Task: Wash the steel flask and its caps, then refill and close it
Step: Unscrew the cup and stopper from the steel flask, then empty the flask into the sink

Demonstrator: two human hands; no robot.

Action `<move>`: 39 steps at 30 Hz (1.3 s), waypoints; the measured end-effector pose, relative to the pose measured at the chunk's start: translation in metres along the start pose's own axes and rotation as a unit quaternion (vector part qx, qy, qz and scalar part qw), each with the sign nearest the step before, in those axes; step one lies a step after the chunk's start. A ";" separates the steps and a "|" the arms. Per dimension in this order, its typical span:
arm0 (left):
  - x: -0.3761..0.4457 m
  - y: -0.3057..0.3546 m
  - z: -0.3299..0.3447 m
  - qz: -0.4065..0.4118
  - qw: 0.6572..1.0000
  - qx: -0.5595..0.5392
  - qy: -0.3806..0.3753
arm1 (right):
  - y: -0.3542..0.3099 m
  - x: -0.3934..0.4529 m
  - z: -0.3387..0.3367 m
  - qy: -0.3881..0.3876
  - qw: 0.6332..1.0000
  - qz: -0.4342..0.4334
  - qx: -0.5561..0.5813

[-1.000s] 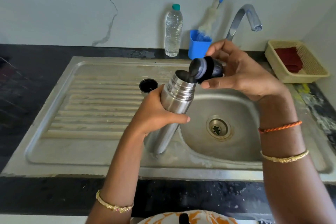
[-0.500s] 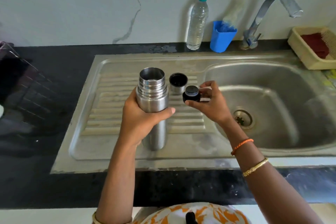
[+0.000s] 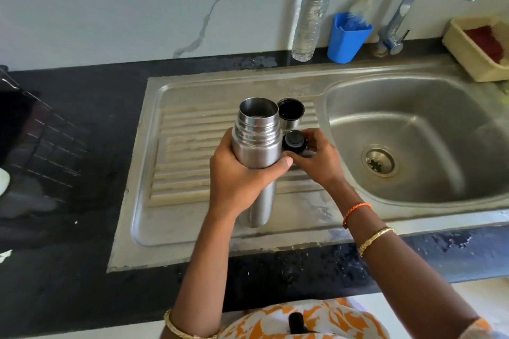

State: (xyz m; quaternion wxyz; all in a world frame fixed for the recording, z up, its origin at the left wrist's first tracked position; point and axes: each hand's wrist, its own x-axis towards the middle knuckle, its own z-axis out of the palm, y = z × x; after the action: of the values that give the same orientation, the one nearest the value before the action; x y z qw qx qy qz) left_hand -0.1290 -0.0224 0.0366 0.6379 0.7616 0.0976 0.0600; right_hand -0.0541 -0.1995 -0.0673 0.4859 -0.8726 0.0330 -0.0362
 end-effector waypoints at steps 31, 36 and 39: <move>0.031 0.075 0.290 -0.057 0.964 0.103 -0.238 | 0.051 -0.005 -0.221 -0.049 0.983 0.002 0.179; 0.050 0.075 0.342 -0.093 0.939 0.193 -0.269 | 0.088 0.023 -0.243 -0.049 0.974 0.112 0.188; 0.053 0.060 0.351 -0.124 0.920 0.235 -0.289 | 0.101 0.032 -0.245 -0.067 0.961 0.173 0.207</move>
State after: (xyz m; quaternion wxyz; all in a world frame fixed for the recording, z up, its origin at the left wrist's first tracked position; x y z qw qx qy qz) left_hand 0.0025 -0.3572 0.0315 0.4433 0.8558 0.0139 -0.2664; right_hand -0.0478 -0.4631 -0.0237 0.6561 -0.7341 0.1428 0.1007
